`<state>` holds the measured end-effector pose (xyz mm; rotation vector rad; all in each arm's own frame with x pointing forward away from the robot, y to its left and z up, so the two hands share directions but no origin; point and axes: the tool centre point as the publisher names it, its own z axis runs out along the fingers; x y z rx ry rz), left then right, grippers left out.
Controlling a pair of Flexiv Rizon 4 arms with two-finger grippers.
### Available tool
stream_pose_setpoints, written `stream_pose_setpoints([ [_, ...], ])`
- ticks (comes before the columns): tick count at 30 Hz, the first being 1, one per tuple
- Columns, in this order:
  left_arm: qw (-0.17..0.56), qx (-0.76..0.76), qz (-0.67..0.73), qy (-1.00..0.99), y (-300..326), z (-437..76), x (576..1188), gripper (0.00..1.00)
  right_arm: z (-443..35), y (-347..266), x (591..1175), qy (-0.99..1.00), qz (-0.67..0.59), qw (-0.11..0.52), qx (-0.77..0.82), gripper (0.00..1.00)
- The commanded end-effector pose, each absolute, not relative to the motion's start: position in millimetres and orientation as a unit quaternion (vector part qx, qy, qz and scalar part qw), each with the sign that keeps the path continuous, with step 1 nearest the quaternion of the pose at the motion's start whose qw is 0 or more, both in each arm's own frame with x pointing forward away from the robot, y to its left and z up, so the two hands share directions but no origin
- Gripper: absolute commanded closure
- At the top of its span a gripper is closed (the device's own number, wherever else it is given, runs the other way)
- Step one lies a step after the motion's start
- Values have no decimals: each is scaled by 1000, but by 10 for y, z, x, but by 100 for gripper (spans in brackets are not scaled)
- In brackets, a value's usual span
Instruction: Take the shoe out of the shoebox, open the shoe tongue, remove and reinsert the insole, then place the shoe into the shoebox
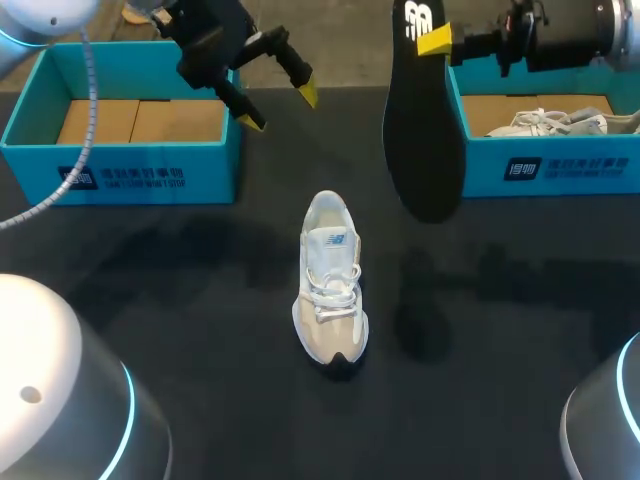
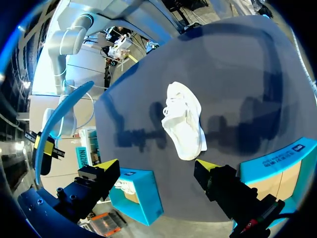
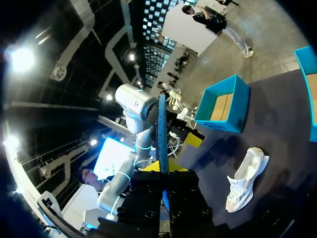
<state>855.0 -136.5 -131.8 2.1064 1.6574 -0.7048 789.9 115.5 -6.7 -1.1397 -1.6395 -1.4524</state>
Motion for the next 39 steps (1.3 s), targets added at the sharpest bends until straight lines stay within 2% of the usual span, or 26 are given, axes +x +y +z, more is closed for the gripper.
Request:
stream_pose_setpoints([
  [1,184,748,-249,587,-1366,-1318,8551,0,-65,1165,7910,-627,-554,330,-436,100],
  [15,215,734,-286,577,-1438,-1214,8507,0,14,1136,8088,-616,-555,333,-449,100],
  [26,284,710,-325,556,-1445,-1013,8458,0,121,1130,8308,-611,-530,361,-465,100],
  [39,324,690,-356,540,-1458,-897,8365,0,134,1110,8435,-588,-498,392,-502,100],
])
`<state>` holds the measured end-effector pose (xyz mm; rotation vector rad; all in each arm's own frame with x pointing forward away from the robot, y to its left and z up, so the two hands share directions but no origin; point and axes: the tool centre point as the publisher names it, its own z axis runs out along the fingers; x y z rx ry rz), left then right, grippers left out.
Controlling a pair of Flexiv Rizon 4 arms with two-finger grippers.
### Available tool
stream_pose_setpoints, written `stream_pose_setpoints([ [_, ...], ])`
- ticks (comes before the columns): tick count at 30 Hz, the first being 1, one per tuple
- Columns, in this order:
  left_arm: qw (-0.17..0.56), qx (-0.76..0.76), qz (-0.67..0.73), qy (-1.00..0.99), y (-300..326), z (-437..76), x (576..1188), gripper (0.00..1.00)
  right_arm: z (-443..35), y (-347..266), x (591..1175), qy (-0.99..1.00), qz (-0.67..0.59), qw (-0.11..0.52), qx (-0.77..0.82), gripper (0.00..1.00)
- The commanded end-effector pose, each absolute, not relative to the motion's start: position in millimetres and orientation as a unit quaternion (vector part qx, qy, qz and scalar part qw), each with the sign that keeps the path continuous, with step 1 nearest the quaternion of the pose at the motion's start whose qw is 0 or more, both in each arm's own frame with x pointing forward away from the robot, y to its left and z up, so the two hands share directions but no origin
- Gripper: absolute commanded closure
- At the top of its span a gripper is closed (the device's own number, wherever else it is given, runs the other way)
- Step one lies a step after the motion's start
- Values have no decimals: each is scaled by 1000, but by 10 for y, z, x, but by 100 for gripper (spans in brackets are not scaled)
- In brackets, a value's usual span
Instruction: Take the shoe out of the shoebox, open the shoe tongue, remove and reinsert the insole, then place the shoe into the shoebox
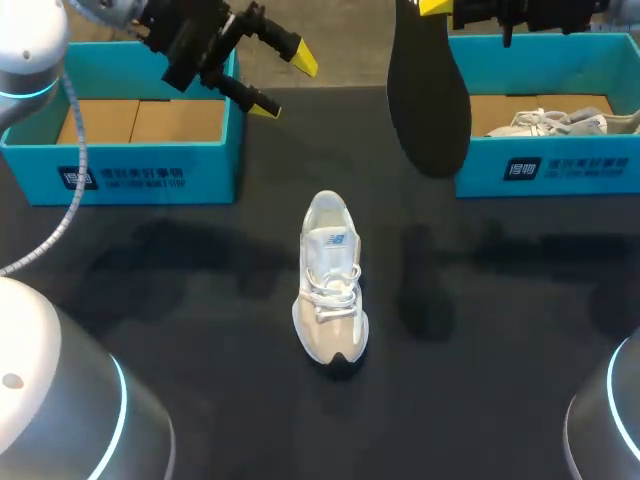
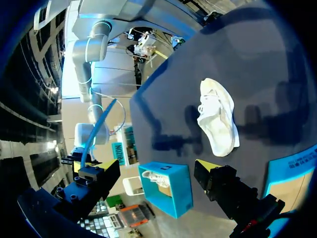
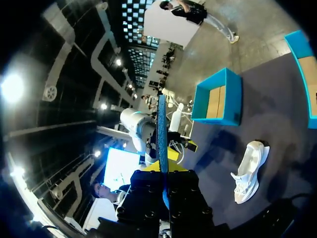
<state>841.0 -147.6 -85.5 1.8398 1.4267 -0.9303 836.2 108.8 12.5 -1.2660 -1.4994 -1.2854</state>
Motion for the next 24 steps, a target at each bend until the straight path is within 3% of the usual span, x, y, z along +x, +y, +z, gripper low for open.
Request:
stream_pose_setpoints([
  [1,327,688,-357,540,-1463,-898,8363,0,129,1118,8458,-587,-497,392,-504,100],
  [11,379,656,-384,527,-1584,-817,8297,0,57,1239,8621,-569,-491,396,-529,100],
  [24,446,626,-410,491,-1698,-785,8209,0,-84,1406,8738,-507,-465,448,-572,100],
])
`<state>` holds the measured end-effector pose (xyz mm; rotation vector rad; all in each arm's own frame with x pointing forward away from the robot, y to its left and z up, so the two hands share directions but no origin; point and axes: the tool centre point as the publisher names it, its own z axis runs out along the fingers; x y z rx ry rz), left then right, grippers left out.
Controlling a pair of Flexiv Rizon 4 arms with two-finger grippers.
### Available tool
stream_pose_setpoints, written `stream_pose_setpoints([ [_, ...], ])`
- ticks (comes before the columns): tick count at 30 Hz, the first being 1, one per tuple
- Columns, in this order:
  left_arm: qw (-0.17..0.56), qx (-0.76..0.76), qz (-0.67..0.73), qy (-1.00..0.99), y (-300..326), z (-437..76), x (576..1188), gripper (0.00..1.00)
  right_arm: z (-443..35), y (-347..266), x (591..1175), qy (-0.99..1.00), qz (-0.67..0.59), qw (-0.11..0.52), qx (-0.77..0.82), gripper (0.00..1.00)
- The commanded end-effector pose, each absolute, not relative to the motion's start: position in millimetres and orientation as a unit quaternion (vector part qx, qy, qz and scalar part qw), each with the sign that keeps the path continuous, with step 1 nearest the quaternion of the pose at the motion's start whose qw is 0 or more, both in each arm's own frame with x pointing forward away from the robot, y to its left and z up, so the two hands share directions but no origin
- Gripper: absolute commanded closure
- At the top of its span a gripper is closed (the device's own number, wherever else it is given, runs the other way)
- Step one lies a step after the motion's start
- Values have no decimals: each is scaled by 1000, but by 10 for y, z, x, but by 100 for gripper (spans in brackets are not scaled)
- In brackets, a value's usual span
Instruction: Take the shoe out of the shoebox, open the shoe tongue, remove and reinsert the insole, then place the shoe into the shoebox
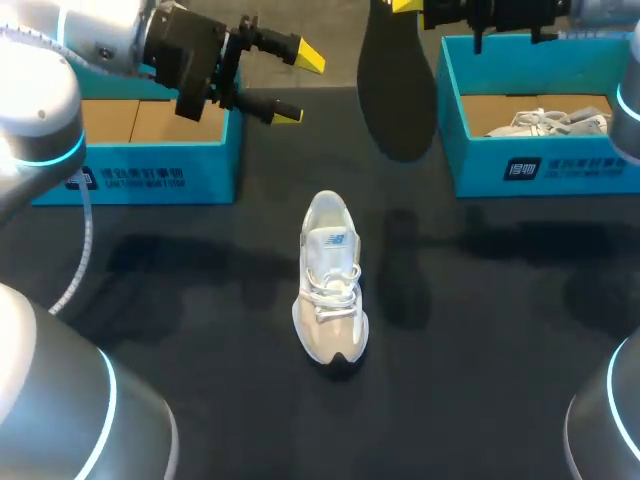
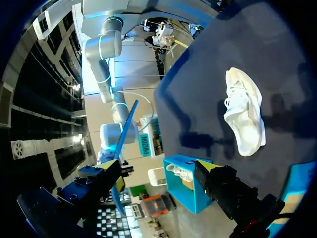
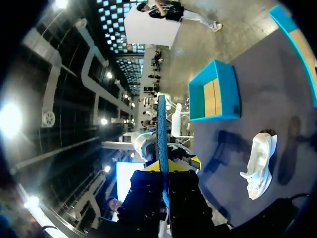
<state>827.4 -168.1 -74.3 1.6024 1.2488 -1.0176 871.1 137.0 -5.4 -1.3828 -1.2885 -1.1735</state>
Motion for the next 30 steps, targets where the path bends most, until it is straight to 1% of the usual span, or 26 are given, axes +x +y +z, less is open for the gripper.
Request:
stream_pose_setpoints([
  [1,452,621,-413,489,-1705,-775,8205,0,-95,1394,8739,-498,-461,452,-579,100],
  [11,504,590,-415,476,-1792,-723,8187,0,-195,1412,8812,-484,-417,456,-619,100],
  [15,520,581,-416,468,-1828,-705,8153,0,-249,1485,8867,-470,-426,464,-618,100],
  [21,531,554,-442,464,-1875,-682,8150,0,-390,1639,8920,-470,-415,478,-615,100],
  [30,541,545,-452,453,-1941,-643,8152,0,-449,1772,8937,-470,-412,487,-611,100],
])
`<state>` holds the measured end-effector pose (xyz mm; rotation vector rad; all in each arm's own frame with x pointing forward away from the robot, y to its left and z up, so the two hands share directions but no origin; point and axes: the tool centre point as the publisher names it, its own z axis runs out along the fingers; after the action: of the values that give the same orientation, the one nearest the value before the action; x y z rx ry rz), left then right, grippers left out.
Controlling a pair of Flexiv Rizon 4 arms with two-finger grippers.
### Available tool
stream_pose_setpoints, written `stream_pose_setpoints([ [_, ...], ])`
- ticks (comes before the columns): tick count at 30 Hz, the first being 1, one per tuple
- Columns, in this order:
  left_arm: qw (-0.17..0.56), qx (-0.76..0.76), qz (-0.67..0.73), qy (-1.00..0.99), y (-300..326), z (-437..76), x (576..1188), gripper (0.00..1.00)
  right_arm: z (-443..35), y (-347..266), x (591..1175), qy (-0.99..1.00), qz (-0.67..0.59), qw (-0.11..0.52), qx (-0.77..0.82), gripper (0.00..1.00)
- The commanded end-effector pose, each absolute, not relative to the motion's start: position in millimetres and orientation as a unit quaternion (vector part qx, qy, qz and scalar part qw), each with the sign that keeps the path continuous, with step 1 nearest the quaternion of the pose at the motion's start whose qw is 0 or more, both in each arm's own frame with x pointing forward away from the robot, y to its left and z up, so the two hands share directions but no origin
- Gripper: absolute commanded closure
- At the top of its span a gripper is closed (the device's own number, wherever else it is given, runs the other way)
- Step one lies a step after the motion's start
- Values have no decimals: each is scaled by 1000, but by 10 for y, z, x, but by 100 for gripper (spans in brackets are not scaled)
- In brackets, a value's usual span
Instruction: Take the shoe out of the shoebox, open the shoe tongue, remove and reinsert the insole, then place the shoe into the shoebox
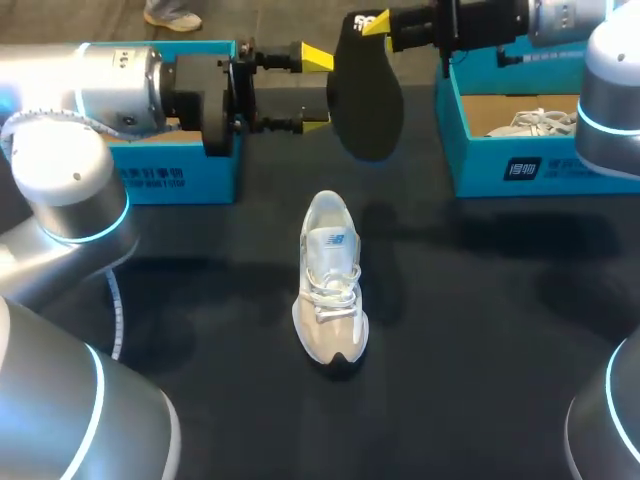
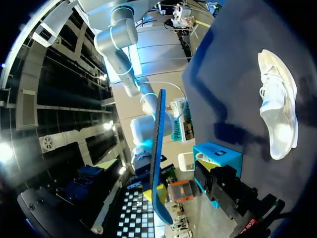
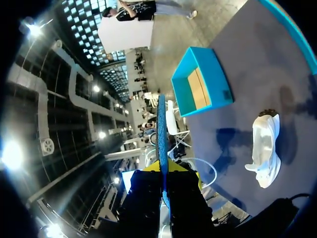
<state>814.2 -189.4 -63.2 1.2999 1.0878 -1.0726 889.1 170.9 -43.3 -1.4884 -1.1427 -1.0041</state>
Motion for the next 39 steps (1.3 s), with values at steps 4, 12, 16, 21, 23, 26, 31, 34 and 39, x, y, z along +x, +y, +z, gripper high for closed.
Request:
stream_pose_setpoints([
  [4,542,544,-454,451,-1969,-649,8157,0,-440,1793,8949,-470,-413,487,-609,100],
  [12,560,532,-455,444,-2021,-656,8228,34,-433,1837,8912,-471,-411,492,-605,100],
  [16,563,527,-457,442,-2066,-660,8258,51,-457,1867,8879,-468,-410,496,-605,100],
  [21,566,522,-464,438,-2135,-654,8257,59,-499,1918,8833,-465,-409,504,-602,100],
  [23,568,521,-464,436,-2149,-652,8260,65,-505,1932,8827,-466,-406,507,-601,100],
  [26,568,523,-463,436,-2159,-661,8273,77,-508,1932,8819,-466,-405,508,-601,100],
  [31,566,523,-463,438,-2141,-675,8294,100,-520,1900,8810,-465,-405,507,-602,100],
  [34,562,525,-465,438,-2147,-690,8290,100,-525,1896,8813,-467,-409,504,-600,100],
  [39,556,522,-474,440,-2130,-708,8277,100,-538,1869,8837,-469,-423,497,-595,0],
])
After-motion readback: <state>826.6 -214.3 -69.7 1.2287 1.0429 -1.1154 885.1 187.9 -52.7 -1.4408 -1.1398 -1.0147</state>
